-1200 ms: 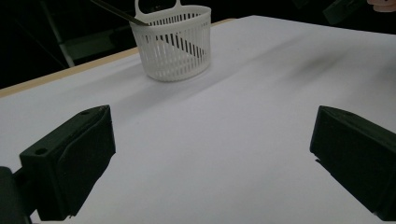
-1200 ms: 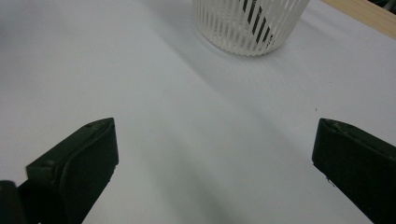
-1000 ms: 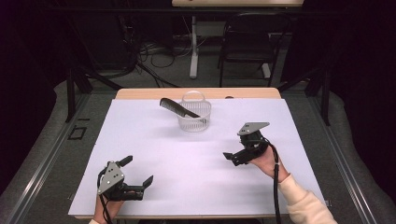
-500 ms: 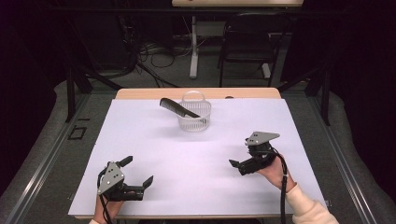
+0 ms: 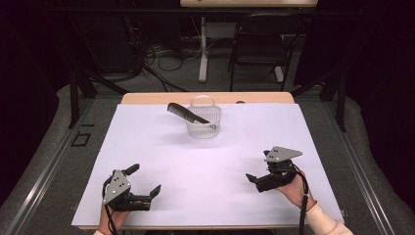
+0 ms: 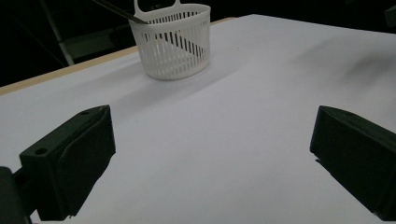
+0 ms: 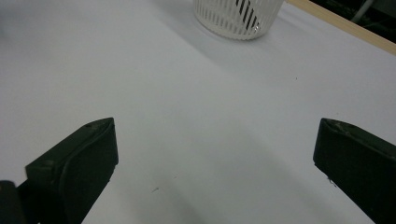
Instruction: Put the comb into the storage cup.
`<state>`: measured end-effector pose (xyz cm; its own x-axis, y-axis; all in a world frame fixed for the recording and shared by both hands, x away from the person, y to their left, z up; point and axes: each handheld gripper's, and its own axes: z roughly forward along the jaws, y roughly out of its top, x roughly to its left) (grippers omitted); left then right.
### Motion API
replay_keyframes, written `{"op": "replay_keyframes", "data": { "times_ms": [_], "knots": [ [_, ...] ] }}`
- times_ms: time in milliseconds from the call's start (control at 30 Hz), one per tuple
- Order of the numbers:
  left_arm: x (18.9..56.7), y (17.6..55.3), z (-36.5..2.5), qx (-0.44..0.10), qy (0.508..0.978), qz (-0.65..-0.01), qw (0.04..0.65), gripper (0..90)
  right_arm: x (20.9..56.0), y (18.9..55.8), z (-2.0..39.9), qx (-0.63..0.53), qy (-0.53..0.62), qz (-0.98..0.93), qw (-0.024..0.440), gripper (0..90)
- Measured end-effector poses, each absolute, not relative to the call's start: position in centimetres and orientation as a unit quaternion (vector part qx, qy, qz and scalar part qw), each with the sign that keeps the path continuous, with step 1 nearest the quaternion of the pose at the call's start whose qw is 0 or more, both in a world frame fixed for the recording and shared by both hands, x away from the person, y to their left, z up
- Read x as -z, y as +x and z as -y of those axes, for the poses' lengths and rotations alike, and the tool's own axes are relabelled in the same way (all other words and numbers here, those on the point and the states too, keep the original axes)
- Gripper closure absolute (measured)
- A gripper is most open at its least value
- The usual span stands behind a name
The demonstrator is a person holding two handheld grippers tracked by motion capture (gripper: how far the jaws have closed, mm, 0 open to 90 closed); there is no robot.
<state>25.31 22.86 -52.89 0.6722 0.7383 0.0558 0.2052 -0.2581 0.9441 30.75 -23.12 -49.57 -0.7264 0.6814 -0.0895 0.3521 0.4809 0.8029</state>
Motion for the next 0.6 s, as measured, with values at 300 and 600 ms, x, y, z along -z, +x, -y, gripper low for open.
{"op": "replay_keyframes", "data": {
  "times_ms": [300,600],
  "knots": [
    [52.9,25.3,-22.8,-0.255,0.751,-0.315,0.522,0.2,49.7,29.7,24.2,-0.413,0.319,-0.826,0.213,0.0],
    [52.9,25.3,-22.9,-0.256,0.751,-0.315,0.521,0.2,50.1,28.8,25.0,-0.415,0.326,-0.821,0.218,0.0]
  ]
}}
